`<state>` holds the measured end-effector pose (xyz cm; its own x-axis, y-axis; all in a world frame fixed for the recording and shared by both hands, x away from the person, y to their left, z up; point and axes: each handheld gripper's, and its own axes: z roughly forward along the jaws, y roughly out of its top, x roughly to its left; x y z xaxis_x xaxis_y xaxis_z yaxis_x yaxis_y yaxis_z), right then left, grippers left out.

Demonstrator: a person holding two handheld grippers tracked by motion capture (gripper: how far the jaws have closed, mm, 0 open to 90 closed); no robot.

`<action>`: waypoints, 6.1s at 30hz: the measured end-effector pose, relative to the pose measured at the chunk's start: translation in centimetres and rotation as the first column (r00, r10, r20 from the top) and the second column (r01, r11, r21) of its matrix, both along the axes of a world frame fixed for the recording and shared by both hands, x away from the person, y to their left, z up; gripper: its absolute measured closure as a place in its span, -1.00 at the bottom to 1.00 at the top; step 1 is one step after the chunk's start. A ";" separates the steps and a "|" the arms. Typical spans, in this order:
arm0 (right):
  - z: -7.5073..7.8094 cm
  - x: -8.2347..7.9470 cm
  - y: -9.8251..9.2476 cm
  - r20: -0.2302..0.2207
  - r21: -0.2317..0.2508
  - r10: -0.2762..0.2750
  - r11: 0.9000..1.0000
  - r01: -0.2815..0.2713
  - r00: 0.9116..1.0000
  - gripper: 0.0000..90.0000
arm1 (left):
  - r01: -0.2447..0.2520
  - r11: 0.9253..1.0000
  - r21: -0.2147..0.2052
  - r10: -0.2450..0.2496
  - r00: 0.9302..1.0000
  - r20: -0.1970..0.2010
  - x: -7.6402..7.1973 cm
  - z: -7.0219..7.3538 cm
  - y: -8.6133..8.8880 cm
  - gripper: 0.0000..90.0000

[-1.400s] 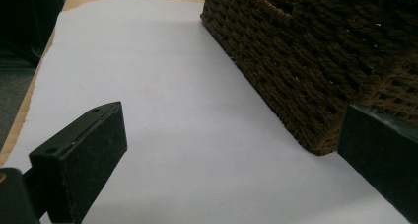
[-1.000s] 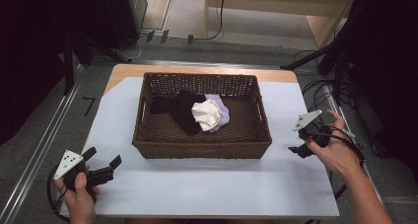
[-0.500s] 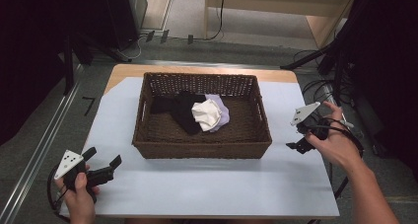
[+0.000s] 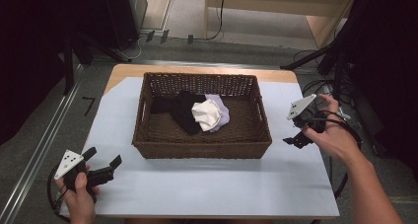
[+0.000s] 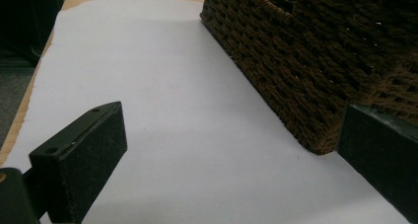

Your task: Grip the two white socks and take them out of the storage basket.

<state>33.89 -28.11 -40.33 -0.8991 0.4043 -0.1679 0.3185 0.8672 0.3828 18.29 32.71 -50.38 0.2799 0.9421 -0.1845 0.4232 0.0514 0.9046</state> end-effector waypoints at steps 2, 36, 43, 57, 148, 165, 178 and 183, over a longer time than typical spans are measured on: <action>0.1 0.0 0.1 -0.002 -0.002 0.003 1.000 -0.003 1.000 -0.61 | 0.000 1.000 0.001 0.000 1.000 0.000 0.0 0.0 0.0 -1.00; 3.8 1.6 3.9 -0.030 -0.031 0.068 0.997 -0.069 0.997 -0.59 | 0.007 1.000 0.011 -0.006 1.000 -0.013 0.1 0.0 0.0 -1.00; 4.2 2.0 4.9 -0.034 -0.037 0.076 0.996 -0.077 0.997 -0.59 | 0.005 1.000 0.011 -0.005 1.000 -0.015 0.1 0.0 0.0 -1.00; 4.4 2.7 7.1 -0.032 -0.040 0.106 0.993 -0.107 0.994 -0.59 | 0.003 1.000 0.007 -0.003 1.000 -0.014 0.2 0.0 0.0 -1.00; -5.5 8.3 23.3 -0.124 -0.101 0.069 0.991 -0.082 0.990 -0.77 | 0.014 1.000 0.005 -0.014 1.000 -0.021 0.3 0.0 -0.1 -1.00; -6.2 8.2 24.0 -0.103 -0.093 0.078 0.992 -0.088 0.992 -0.35 | 0.015 1.000 0.014 -0.015 1.000 -0.026 0.3 0.0 -0.1 -1.00; -5.9 8.0 23.5 -0.160 -0.065 0.013 0.998 -0.024 0.987 -0.09 | 0.014 1.000 0.016 -0.013 1.000 -0.028 0.3 0.0 -0.1 -1.00; -5.7 7.5 24.0 -0.091 -0.068 0.013 0.997 -0.019 0.996 -0.13 | 0.014 1.000 0.016 -0.014 0.999 -0.029 0.3 0.0 -0.1 -1.00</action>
<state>41.37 -4.08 -46.00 -0.9181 0.3800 -0.1124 0.3351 0.8958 0.2921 18.60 32.58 -50.37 0.2876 0.9412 -0.1775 0.4498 0.0309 0.8926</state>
